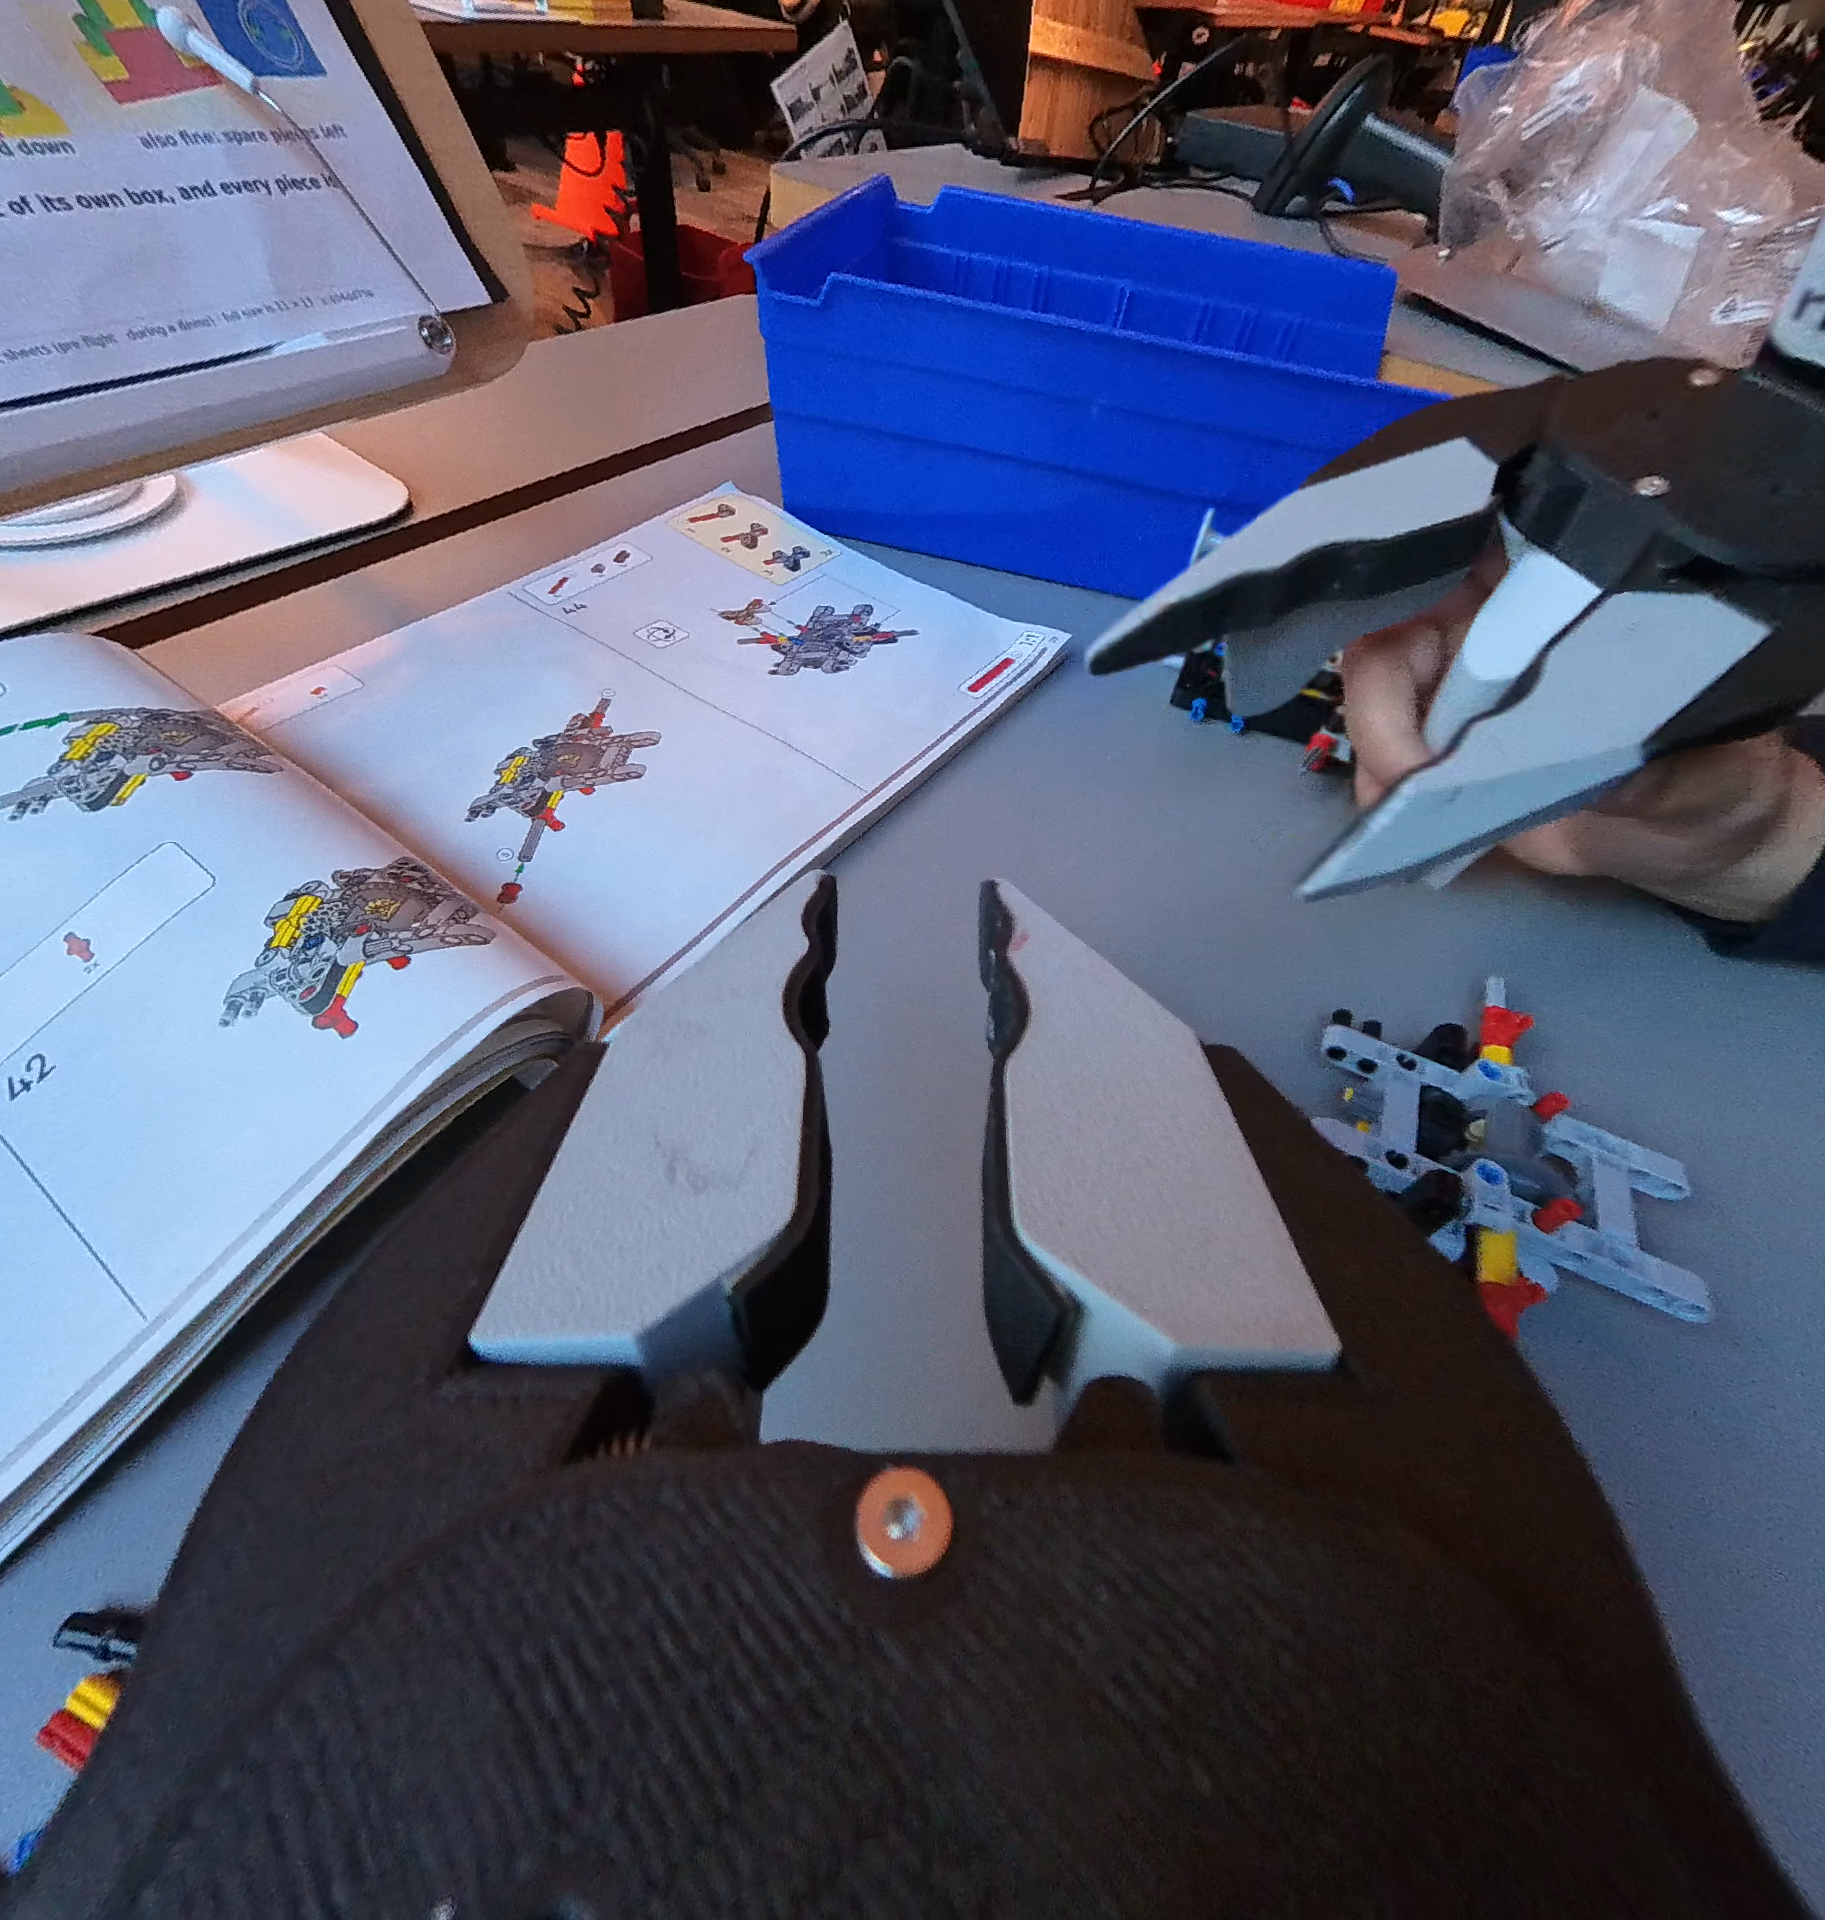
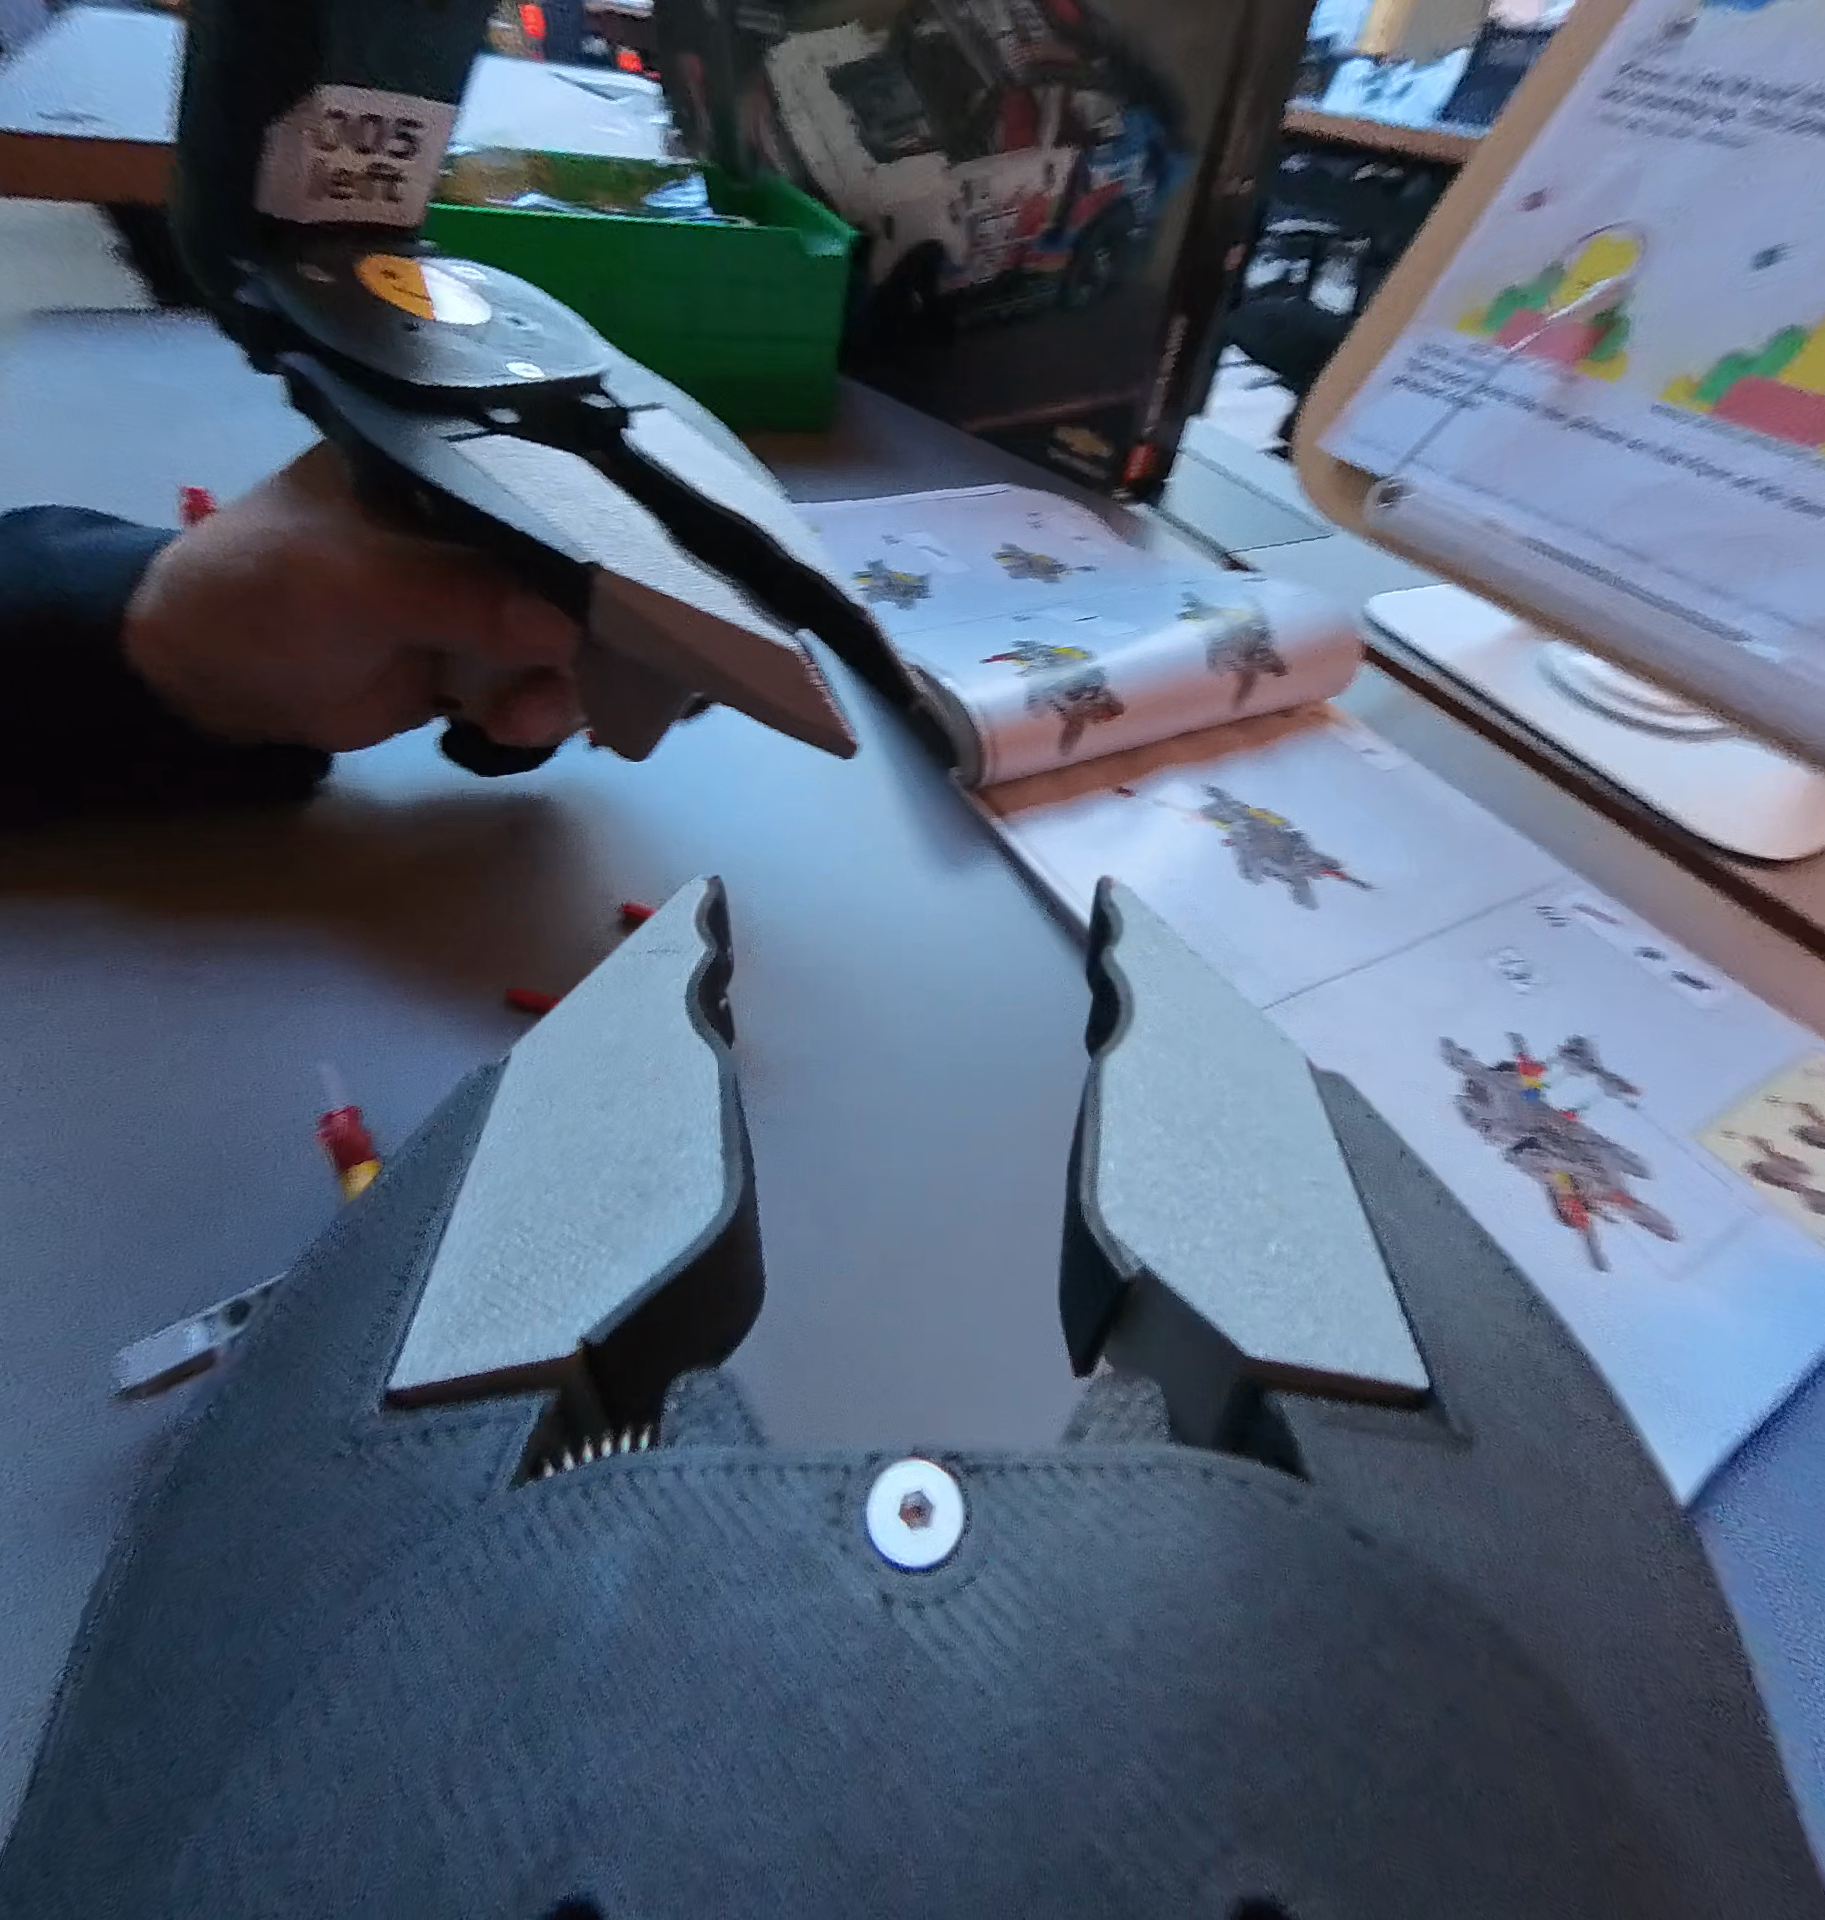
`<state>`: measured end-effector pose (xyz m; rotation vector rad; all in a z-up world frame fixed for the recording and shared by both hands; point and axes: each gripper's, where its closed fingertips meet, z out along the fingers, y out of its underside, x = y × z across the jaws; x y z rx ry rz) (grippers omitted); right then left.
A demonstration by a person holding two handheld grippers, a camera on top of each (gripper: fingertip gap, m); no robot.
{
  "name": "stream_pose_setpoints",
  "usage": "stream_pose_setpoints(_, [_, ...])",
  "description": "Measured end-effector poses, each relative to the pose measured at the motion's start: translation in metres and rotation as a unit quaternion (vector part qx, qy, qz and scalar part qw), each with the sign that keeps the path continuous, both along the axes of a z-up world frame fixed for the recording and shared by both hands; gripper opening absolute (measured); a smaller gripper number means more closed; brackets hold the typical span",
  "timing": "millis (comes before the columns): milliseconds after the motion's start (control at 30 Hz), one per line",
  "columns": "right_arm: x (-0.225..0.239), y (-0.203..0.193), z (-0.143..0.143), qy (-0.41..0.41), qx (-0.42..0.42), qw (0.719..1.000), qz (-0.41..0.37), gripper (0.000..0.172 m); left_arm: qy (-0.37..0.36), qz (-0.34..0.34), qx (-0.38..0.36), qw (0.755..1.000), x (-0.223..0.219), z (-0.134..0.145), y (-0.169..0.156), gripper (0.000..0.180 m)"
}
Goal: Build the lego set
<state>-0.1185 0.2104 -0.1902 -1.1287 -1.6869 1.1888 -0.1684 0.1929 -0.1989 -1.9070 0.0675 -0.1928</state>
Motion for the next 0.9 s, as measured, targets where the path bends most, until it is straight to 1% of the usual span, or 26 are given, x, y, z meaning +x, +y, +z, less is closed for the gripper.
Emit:
stream_pose_setpoints(100, [0.008,-0.002,0.006,0.02,-0.021,0.999,0.027,0.057,0.001,-0.001,0.0,1.0,0.0,-0.001,0.002,0.025])
stream_pose_setpoints(167, [0.012,-0.006,0.015,0.032,-0.062,0.996,0.051,0.058,-0.002,-0.003,-0.004,1.0,0.001,-0.003,0.003,0.025])
stream_pose_setpoints(233, [0.018,-0.014,0.021,0.045,-0.089,0.992,0.076,0.054,-0.008,-0.005,-0.01,1.0,0.002,-0.006,0.003,0.025])
stream_pose_setpoints(333, [0.021,-0.023,0.018,0.041,-0.088,0.991,0.093,0.052,-0.014,-0.009,-0.015,1.0,0.003,-0.009,0.005,0.025])
stream_pose_setpoints(600, [0.018,-0.022,0.009,0.021,-0.12,0.987,0.101,0.049,-0.022,-0.02,-0.028,0.999,0.006,-0.017,0.005,0.024])
stream_pose_setpoints(900, [0.019,-0.022,0.008,0.019,-0.122,0.987,0.101,0.047,-0.031,-0.024,-0.03,0.999,0.007,-0.017,0.004,0.024])
